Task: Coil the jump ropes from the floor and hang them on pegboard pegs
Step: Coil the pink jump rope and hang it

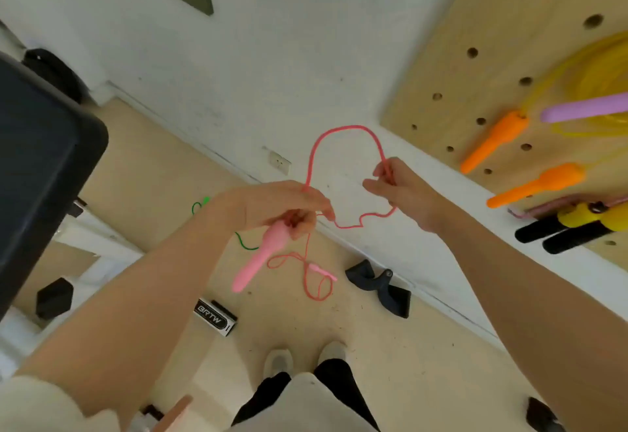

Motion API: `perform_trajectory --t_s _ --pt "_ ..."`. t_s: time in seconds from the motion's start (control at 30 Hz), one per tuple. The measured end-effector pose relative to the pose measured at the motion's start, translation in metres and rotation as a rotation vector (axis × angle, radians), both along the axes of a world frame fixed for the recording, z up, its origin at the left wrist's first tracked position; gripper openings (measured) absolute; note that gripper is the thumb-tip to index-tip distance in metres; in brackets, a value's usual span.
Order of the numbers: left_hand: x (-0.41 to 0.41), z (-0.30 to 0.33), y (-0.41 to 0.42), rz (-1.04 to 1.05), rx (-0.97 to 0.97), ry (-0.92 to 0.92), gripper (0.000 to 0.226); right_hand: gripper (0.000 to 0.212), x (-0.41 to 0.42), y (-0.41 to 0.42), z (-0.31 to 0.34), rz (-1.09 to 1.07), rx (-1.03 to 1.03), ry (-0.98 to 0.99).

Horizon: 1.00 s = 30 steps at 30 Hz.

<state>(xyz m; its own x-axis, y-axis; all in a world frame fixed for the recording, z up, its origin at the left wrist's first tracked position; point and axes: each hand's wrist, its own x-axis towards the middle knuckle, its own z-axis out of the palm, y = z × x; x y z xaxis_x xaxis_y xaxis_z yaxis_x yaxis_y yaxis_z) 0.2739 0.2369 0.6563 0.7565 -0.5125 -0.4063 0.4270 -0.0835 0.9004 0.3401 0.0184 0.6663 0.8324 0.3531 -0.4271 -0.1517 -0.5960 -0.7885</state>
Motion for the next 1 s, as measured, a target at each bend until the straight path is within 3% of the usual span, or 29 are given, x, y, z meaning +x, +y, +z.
perform_trajectory --t_s 0.03,0.1,0.23,0.33,0.4,0.53,0.6,0.67,0.77,0.9,1.0 --pt "-0.008 0.015 -0.013 0.001 0.049 -0.024 0.017 0.01 -0.006 0.003 0.022 -0.017 0.077 0.004" --pt "-0.02 0.036 -0.031 0.157 -0.069 -0.1 0.02 0.019 -0.016 0.001 0.058 -0.111 0.178 -0.103" --pt "-0.048 0.08 -0.043 0.294 -0.436 -0.196 0.026 0.026 -0.037 -0.045 0.074 -0.33 0.028 -0.547" --pt "-0.064 0.106 -0.05 0.292 -0.598 -0.298 0.029 0.037 -0.062 -0.081 0.06 -0.256 -0.125 -0.453" --pt "-0.071 0.109 -0.055 0.363 -0.565 -0.302 0.035 0.038 -0.083 -0.086 0.048 -0.124 -0.244 -0.315" --pt "-0.097 0.096 -0.08 0.456 -0.429 -0.206 0.034 0.034 -0.139 -0.067 0.042 0.442 -0.747 -0.224" --pt "-0.111 0.083 -0.095 0.498 -0.386 -0.162 0.038 0.031 -0.171 -0.053 0.052 0.619 -0.817 -0.141" --pt "-0.131 0.073 -0.108 0.449 -0.248 -0.185 0.042 0.027 -0.205 -0.045 0.067 0.717 -0.75 -0.155" --pt "-0.166 0.062 -0.131 0.315 -0.07 -0.134 0.046 0.02 -0.245 -0.055 0.093 0.7 -0.487 -0.357" --pt "-0.224 0.067 -0.16 0.142 -0.046 -0.072 0.029 0.018 -0.273 -0.091 0.101 0.309 -0.323 -0.689" --pt "-0.254 0.076 -0.173 0.055 -0.087 0.067 0.055 0.046 -0.295 -0.114 0.098 0.124 -0.163 -0.664"
